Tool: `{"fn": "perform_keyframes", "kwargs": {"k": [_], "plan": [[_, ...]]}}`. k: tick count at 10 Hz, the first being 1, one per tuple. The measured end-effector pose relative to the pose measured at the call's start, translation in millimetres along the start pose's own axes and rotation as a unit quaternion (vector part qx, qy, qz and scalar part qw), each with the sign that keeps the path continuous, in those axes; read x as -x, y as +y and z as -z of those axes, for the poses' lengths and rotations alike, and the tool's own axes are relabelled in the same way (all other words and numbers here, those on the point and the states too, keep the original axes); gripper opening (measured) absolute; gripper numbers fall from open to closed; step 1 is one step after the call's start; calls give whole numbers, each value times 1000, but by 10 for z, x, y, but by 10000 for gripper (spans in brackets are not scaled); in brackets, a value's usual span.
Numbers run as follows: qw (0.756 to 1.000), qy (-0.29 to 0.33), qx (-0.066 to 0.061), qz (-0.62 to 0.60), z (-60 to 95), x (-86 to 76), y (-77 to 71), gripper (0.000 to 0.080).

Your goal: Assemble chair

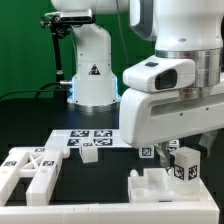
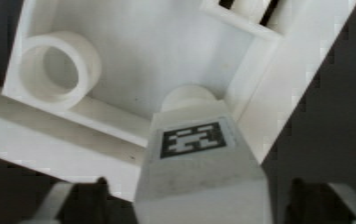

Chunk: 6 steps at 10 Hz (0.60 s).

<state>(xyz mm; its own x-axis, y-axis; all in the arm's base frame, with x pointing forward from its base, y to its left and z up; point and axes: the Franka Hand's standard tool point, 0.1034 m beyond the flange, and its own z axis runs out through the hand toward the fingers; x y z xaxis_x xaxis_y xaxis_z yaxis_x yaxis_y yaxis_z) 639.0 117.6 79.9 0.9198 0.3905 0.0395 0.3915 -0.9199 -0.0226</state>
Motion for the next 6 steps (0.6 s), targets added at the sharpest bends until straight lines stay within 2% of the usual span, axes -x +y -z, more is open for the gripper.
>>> {"fn": "perform_keyframes", "kwargs": {"k": [1,3,4,5,6], "plan": [[1000,0,0,0,-2,1,0,286],[1000,0,0,-19,-3,1,-1,285],[997,3,-5,-79,-8,-10,-13,285],[981,11,-12,-193,-12,-28,1,285],[969,11,-15,-248,-14,-29,3,285]]}}
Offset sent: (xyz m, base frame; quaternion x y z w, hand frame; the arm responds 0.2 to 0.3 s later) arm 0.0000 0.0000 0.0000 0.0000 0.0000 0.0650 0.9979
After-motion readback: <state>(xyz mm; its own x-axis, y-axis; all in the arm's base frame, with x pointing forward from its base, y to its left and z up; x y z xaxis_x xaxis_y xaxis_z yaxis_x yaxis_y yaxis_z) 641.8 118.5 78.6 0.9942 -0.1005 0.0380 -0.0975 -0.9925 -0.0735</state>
